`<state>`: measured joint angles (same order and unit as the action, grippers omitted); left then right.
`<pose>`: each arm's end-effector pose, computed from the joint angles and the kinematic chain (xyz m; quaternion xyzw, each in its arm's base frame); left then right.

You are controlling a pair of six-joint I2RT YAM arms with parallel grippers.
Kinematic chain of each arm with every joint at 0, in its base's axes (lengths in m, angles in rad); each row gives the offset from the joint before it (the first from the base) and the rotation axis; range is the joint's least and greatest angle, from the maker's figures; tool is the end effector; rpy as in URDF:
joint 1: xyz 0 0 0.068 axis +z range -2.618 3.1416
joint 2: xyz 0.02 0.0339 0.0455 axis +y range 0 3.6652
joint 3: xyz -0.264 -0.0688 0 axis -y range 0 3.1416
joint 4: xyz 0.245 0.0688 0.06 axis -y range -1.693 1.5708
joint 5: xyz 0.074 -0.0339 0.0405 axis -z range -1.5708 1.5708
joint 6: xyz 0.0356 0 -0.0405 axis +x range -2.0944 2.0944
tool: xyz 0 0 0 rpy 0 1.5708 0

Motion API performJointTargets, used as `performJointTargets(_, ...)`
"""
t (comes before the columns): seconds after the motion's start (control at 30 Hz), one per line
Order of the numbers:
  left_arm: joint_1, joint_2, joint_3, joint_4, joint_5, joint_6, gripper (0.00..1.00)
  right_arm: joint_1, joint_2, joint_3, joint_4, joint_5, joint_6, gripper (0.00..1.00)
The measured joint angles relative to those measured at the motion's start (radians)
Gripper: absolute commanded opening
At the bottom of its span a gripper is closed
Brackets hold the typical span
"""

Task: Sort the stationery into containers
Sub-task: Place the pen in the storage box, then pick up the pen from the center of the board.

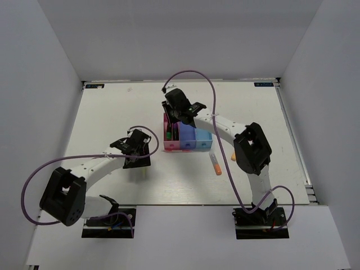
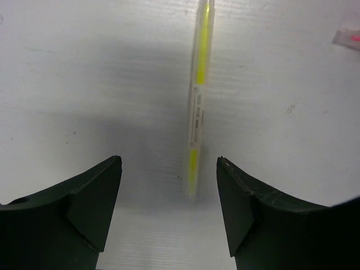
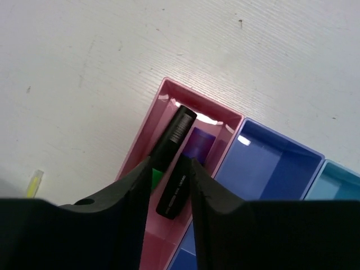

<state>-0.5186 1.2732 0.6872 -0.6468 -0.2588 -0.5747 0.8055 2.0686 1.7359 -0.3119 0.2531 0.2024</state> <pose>0.1920 -0.0991 0.1781 -0.0491 0.9765 0.0220 0.2086 0.3417 0.3428 0.2570 -0.2098 0.8642 0.1151 0.4426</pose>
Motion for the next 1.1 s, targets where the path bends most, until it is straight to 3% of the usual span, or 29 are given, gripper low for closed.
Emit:
performJointTargets(0.2, 0.007, 0.111, 0.079, 0.028, -0.013, 0.023, 0.68, -0.007, -0.109, -0.070, -0.035, -0.069, -0.035, 0.47)
performJointTargets(0.5, 0.012, 0.252, 0.135, 0.047, -0.024, 0.035, 0.51, -0.133, -0.524, -0.444, -0.029, -0.189, -0.051, 0.47)
performJointTargets(0.6, 0.012, 0.262, 0.137, 0.052, -0.032, 0.031, 0.37, -0.182, -0.588, -0.528, -0.027, -0.221, -0.049, 0.47)
performJointTargets(0.73, 0.011, 0.269, 0.137, 0.061, -0.037, 0.024, 0.19, -0.231, -0.645, -0.619, -0.031, -0.277, -0.037, 0.64)
performJointTargets(0.9, 0.011, 0.270, 0.137, 0.065, -0.038, 0.016, 0.01, -0.274, -0.726, -0.692, -0.039, -0.351, -0.037, 0.61)
performJointTargets(1.0, 0.011, 0.265, 0.135, 0.063, -0.037, 0.013, 0.00, -0.302, -0.781, -0.724, -0.047, -0.393, -0.049, 0.59)
performJointTargets(1.03, 0.007, 0.260, 0.135, 0.056, -0.037, 0.013, 0.00, -0.314, -0.798, -0.734, -0.048, -0.403, -0.054, 0.65)
performJointTargets(1.1, -0.003, 0.236, 0.135, 0.035, -0.038, 0.013, 0.00, -0.333, -0.821, -0.747, -0.060, -0.417, -0.063, 0.90)
